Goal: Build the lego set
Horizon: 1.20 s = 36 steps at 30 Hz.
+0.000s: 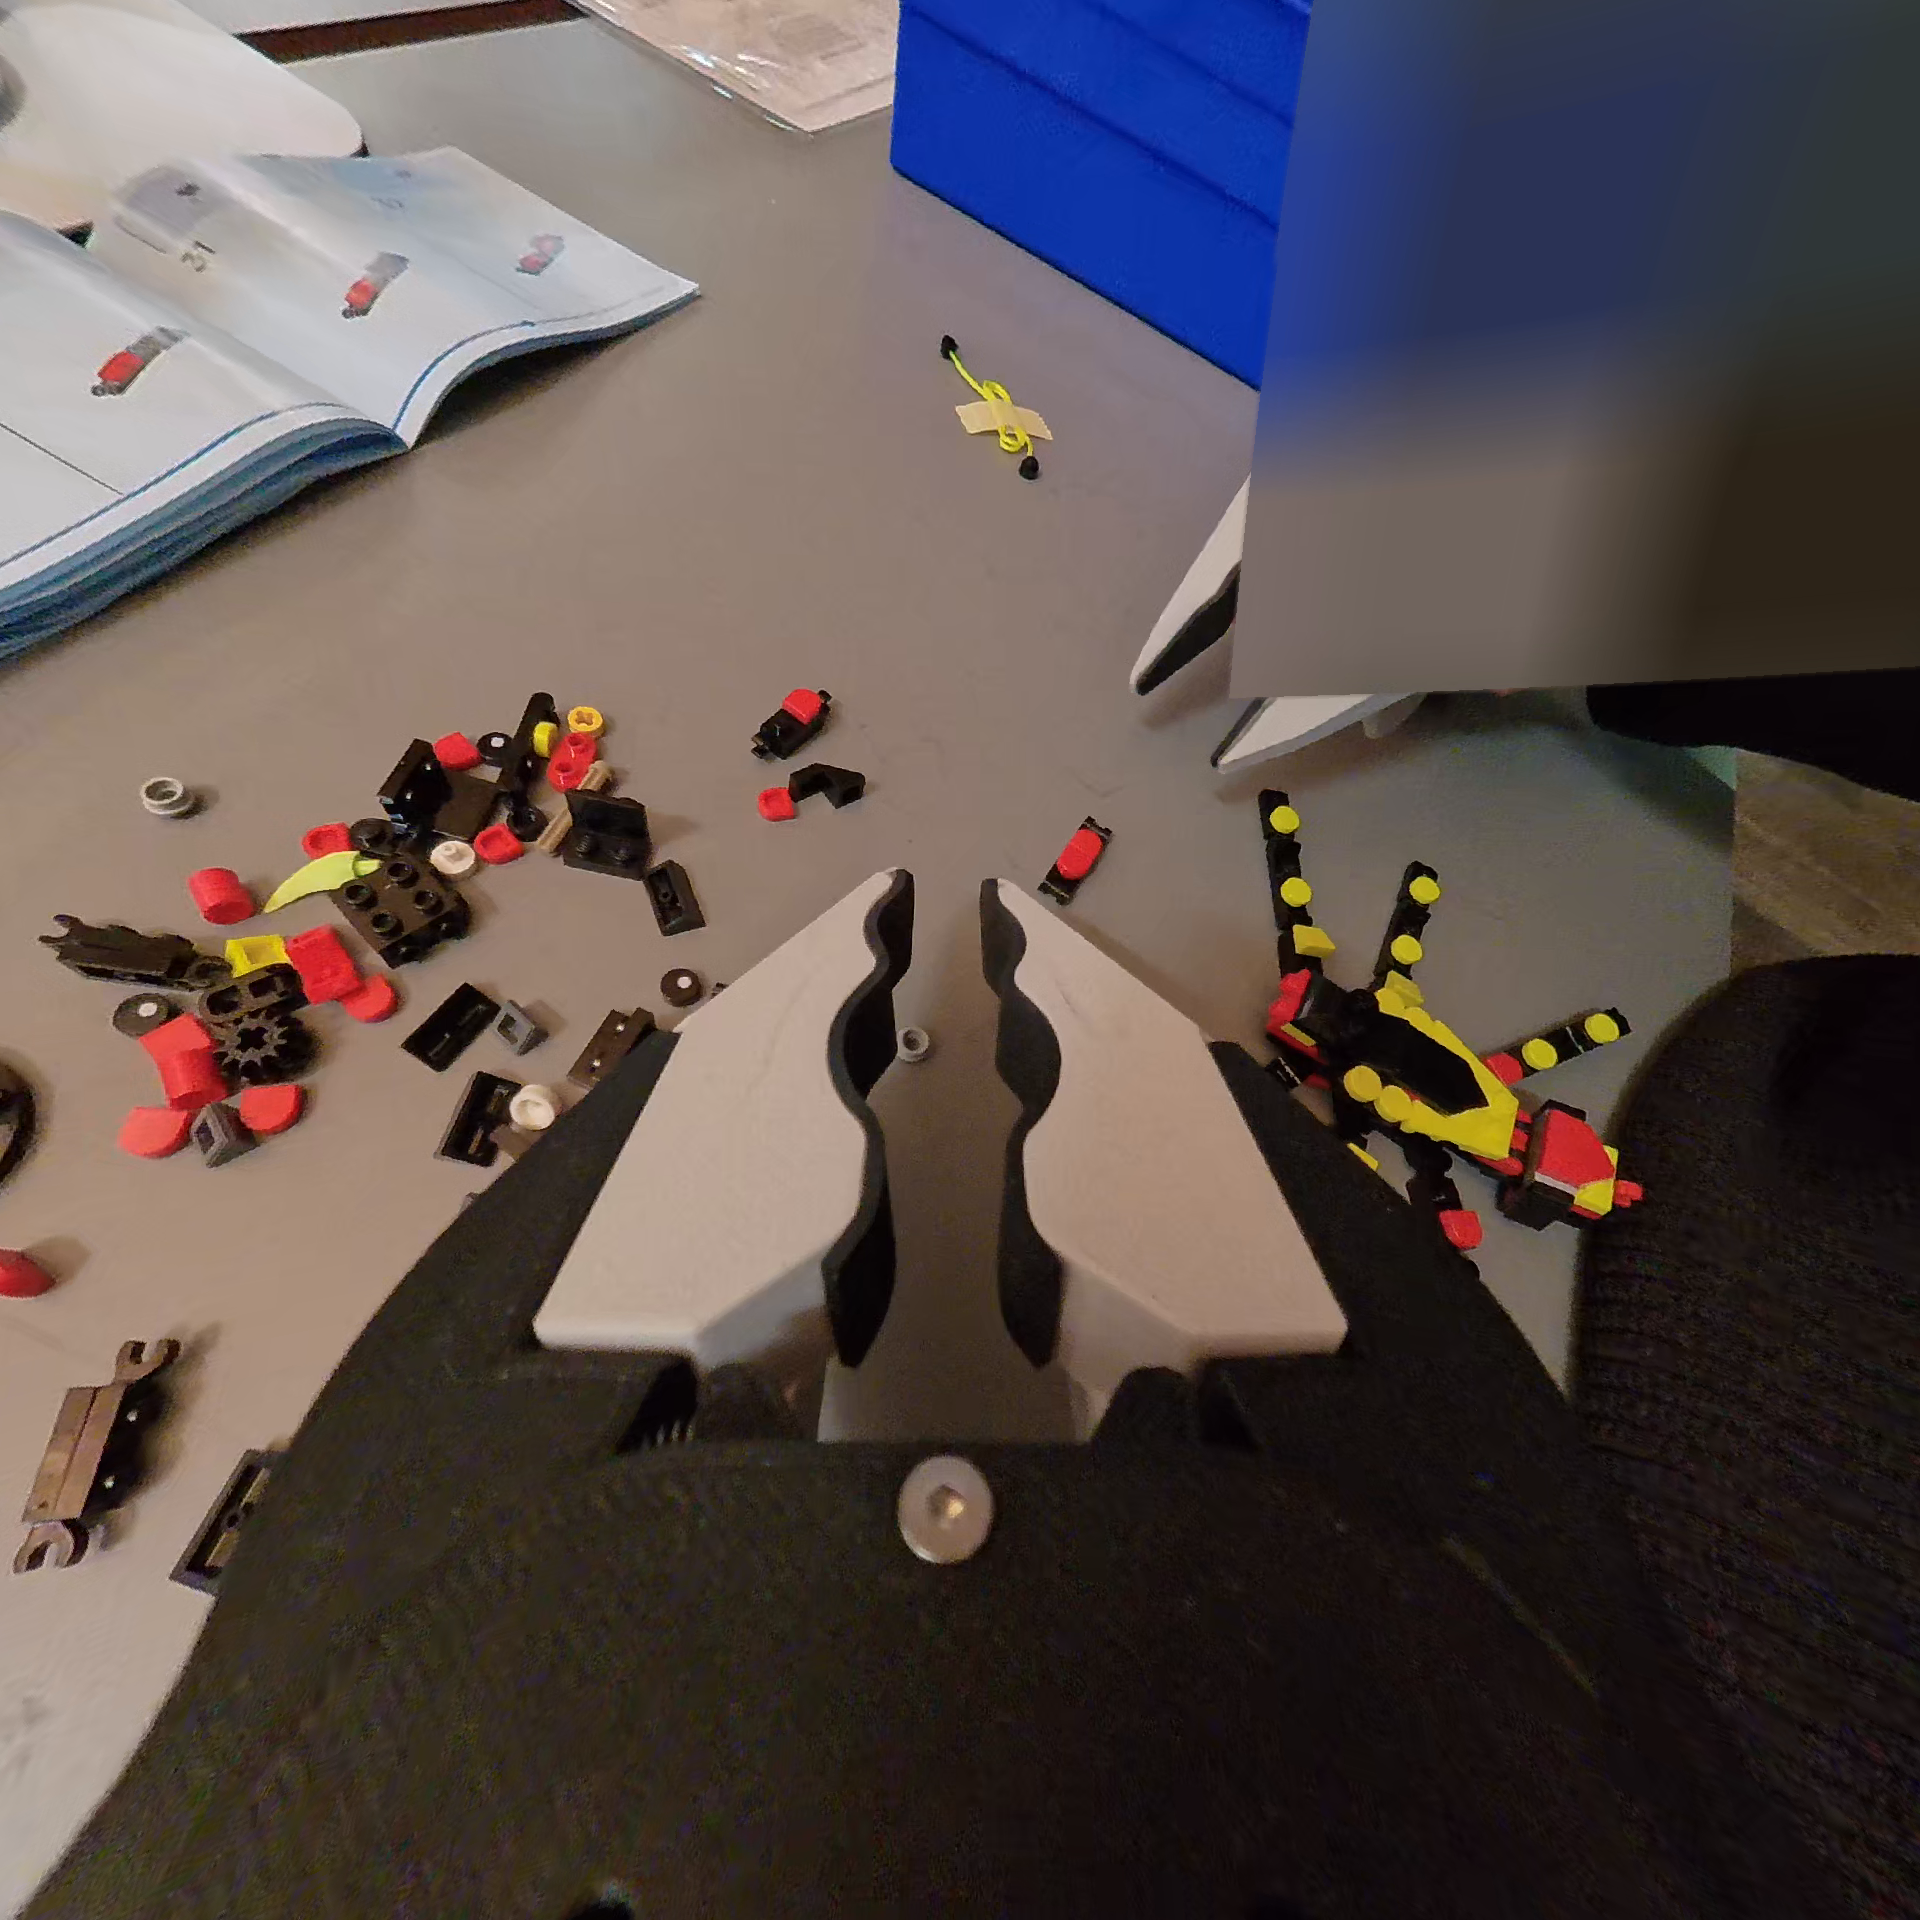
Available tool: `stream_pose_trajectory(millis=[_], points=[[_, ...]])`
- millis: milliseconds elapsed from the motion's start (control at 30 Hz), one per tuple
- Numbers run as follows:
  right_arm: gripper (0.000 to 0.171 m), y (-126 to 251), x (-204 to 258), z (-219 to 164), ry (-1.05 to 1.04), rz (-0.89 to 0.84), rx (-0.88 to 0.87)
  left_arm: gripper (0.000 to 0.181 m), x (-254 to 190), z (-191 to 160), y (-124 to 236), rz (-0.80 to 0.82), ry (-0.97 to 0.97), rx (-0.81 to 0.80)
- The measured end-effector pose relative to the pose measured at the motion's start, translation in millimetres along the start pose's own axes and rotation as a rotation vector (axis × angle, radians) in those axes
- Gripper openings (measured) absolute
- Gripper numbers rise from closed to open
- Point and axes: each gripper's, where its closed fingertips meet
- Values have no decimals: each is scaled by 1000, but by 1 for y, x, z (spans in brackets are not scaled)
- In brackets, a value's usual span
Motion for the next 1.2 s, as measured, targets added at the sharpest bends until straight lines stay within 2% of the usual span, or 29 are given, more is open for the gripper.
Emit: stream_pose_trajectory(millis=[1200], points=[[26, -3, 6, -4, 25, 23, 31, 8, 2, -1, -1, 10, 17, 8]])
Point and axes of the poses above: each gripper's, where its closed fingertips meet, y back along the fingers, z out of its top, x = y × z across the jaws, and after that the axes turned 5 degrees about y, right-handed
